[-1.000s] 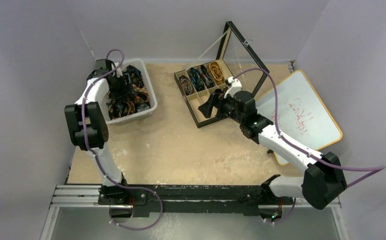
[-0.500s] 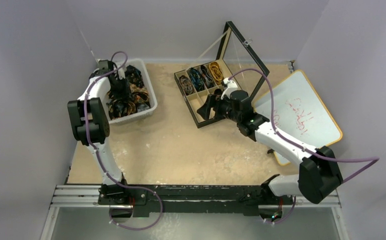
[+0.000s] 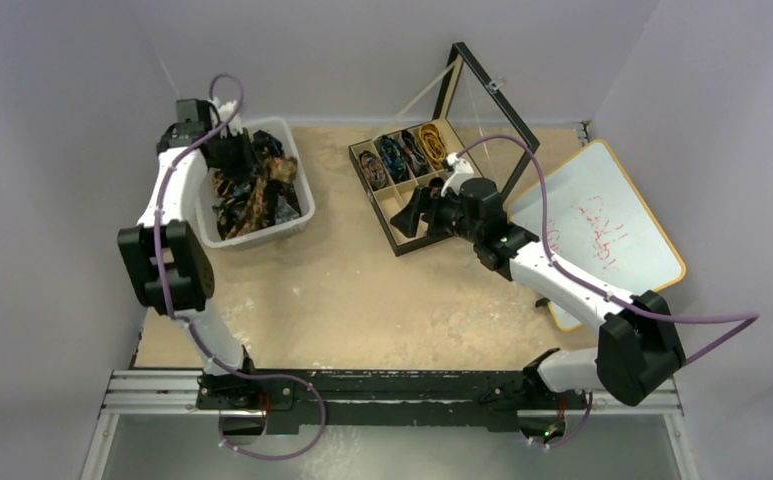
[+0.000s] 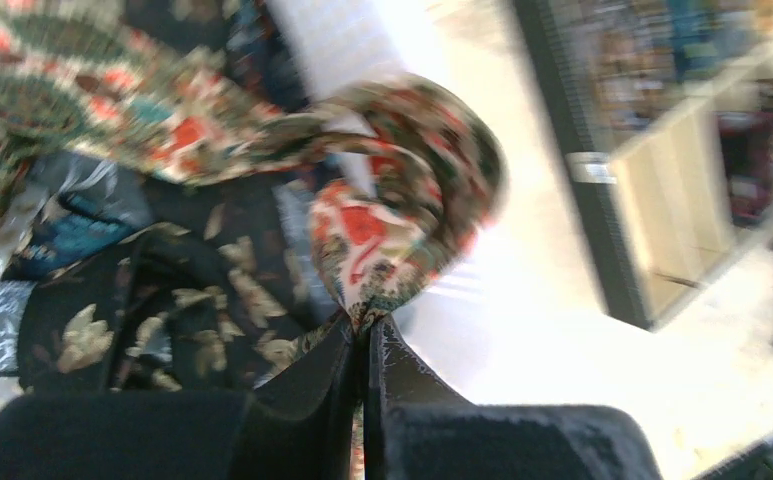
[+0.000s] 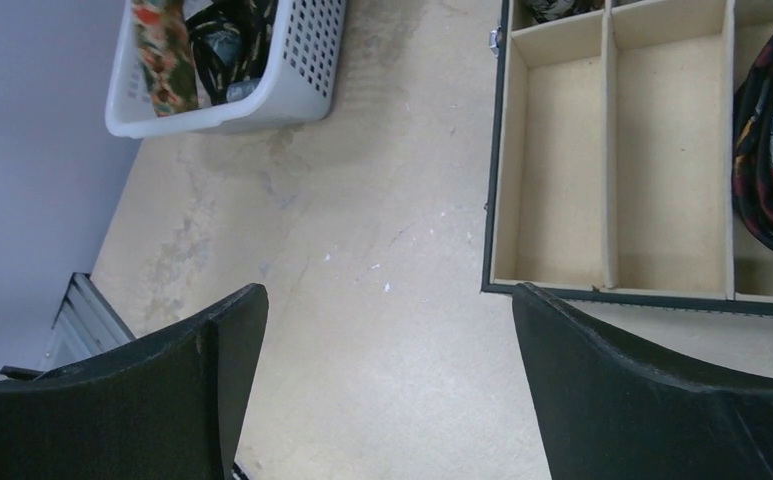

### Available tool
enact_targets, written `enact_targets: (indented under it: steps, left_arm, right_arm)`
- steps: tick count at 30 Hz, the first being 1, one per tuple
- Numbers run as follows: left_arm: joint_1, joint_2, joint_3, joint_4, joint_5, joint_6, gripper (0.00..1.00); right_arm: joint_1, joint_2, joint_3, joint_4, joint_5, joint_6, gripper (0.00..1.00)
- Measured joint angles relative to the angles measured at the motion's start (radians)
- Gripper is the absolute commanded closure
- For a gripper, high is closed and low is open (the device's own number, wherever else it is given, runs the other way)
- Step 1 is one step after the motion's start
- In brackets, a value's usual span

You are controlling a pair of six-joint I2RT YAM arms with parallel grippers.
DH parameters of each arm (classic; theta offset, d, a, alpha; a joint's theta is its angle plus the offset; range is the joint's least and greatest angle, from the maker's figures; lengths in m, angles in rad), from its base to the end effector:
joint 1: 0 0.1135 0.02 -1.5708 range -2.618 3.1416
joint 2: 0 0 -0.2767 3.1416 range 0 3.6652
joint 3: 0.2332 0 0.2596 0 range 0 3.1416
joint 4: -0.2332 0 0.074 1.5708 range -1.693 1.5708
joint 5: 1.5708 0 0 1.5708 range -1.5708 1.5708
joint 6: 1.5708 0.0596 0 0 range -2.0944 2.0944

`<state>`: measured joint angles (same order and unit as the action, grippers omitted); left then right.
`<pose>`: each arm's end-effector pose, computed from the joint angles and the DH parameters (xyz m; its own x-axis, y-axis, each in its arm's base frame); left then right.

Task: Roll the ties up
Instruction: Pick up the tie from the bin, then place the tie at the center of the board.

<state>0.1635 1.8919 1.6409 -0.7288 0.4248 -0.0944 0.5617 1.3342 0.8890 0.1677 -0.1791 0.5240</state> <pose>0.4365 0.0471 0.2649 -0.8230 -0.2228 -0.5225 0.0007 0.9194 -0.3932 0.2791 0.1882 0.2915 -0.5355 0.2447 -0.8083 -0.4633 0.7151 0.5235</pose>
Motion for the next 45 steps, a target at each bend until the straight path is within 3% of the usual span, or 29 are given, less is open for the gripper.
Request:
enact_targets:
  steps: [8, 15, 22, 26, 31, 33, 35, 39, 42, 45]
  left_arm:
    - [-0.045, -0.358, -0.006, 0.003, 0.319, -0.032, 1.0]
    - [-0.379, -0.545, -0.231, 0.071, 0.474, -0.146, 1.0]
    - [-0.628, -0.602, -0.504, 0.209, 0.462, -0.306, 1.0]
    - [-0.84, -0.554, -0.549, 0.283, 0.413, -0.361, 1.0]
    - [-0.996, -0.455, -0.567, 0.386, 0.345, -0.411, 1.0]
    - [-1.027, -0.411, -0.58, 0.423, 0.31, -0.423, 0.9]
    - [-1.037, -0.369, -0.595, 0.458, 0.264, -0.432, 0.68]
    - [-1.034, -0.32, -0.661, 0.525, 0.182, -0.473, 0.36]
    - [-1.038, -0.357, -0.746, 0.528, 0.122, -0.509, 0.25]
    - [-1.043, -0.469, -0.809, 0.495, 0.041, -0.538, 0.21]
  right_arm:
    - [0.0, -0.036, -0.011, 0.04, -0.019, 0.067, 0.06]
    - [0.0, -0.126, -0.036, 0.056, 0.014, 0.106, 0.04]
    - [-0.008, -0.246, -0.072, 0.028, 0.14, 0.113, 0.04]
    - [-0.009, -0.257, -0.074, -0.022, 0.199, 0.112, 0.04]
    - [-0.011, -0.277, -0.095, -0.076, 0.246, 0.112, 0.04]
    - [-0.012, -0.288, -0.107, -0.098, 0.271, 0.105, 0.04]
    - [-0.019, -0.287, -0.118, -0.139, 0.294, 0.103, 0.04]
    - [-0.024, -0.246, -0.122, -0.196, 0.29, 0.08, 0.04]
    - [-0.023, -0.202, -0.121, -0.188, 0.256, 0.062, 0.04]
    - [-0.023, -0.151, -0.117, -0.169, 0.188, 0.031, 0.06]
